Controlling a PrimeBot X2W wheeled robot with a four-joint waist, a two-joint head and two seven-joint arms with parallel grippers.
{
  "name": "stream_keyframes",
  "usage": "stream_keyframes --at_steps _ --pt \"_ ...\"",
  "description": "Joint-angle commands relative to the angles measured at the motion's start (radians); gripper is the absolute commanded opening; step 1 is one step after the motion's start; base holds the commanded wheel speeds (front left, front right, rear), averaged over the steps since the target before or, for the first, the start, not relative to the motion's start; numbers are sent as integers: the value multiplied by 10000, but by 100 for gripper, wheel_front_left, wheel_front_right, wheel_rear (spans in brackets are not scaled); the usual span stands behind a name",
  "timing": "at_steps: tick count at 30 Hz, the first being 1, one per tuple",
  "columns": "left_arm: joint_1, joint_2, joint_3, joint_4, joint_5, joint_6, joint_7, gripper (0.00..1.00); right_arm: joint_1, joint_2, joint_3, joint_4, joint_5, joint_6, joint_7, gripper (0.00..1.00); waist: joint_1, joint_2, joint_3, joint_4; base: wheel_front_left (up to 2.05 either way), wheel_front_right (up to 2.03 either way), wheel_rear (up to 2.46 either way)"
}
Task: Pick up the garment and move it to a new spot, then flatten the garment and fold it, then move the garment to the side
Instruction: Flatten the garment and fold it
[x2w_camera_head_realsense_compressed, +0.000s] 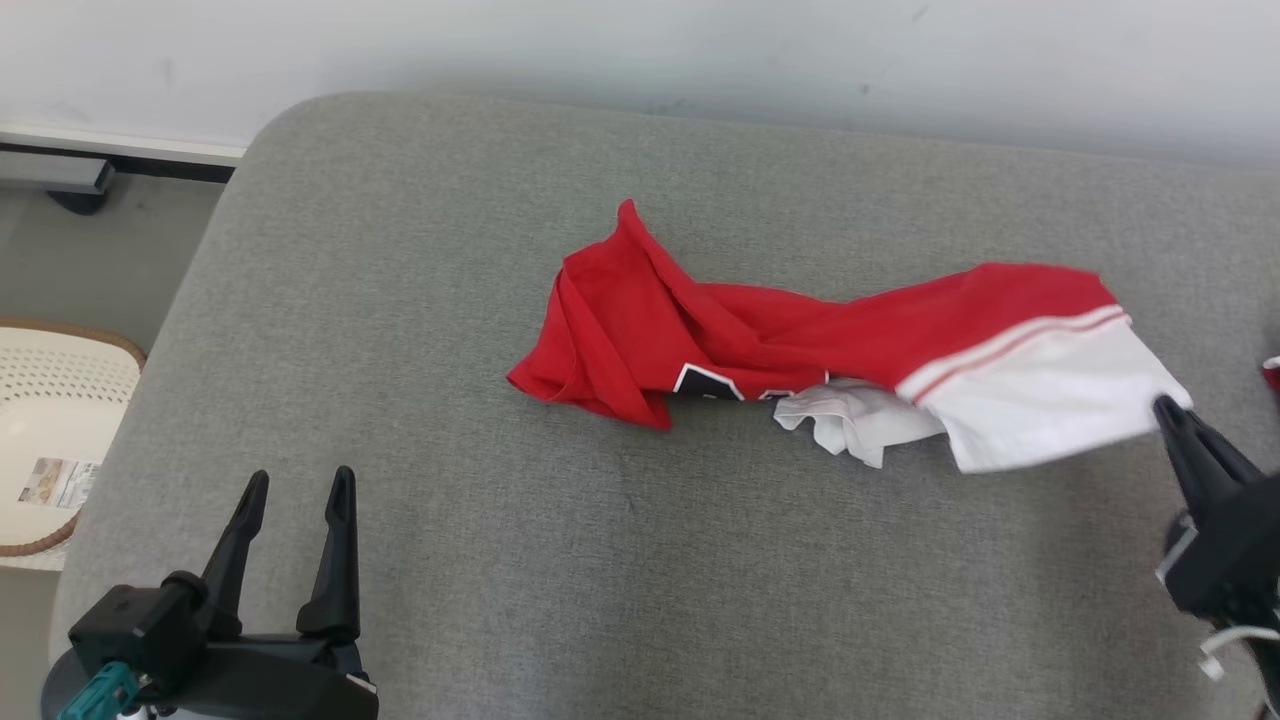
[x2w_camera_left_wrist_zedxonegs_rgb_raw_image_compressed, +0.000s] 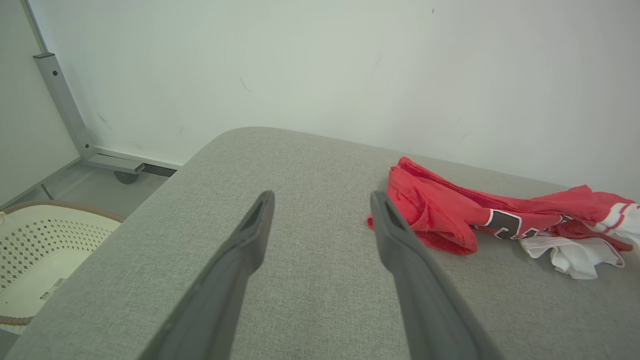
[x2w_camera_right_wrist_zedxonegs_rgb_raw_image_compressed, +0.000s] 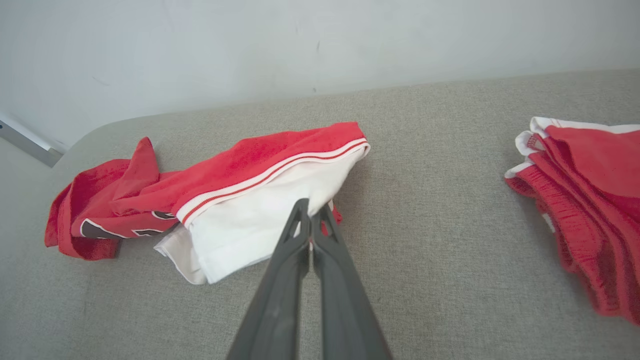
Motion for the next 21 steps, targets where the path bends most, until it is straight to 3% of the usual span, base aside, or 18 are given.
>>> stream_keyframes --at_steps 1,7,20,21 --pt "51 82 54 -64 -70 19 -27 100 407 -35 -254 -413 193 2 222 0 1 -1 40 -107 0 0 0" --pt "-2 108 28 -52 -75 -21 -40 100 1298 -30 -796 -806 540 2 519 0 1 -1 53 -251 0 0 0" --pt "-96 156 -113 71 -108 -77 12 100 2388 -34 -906 711 -6 2 296 0 1 -1 -150 -155 0 0 0" --pt "-85 170 -114 69 -105 -68 15 100 2387 -35 -891 812 -67 2 252 33 1 -1 -161 -149 0 0 0"
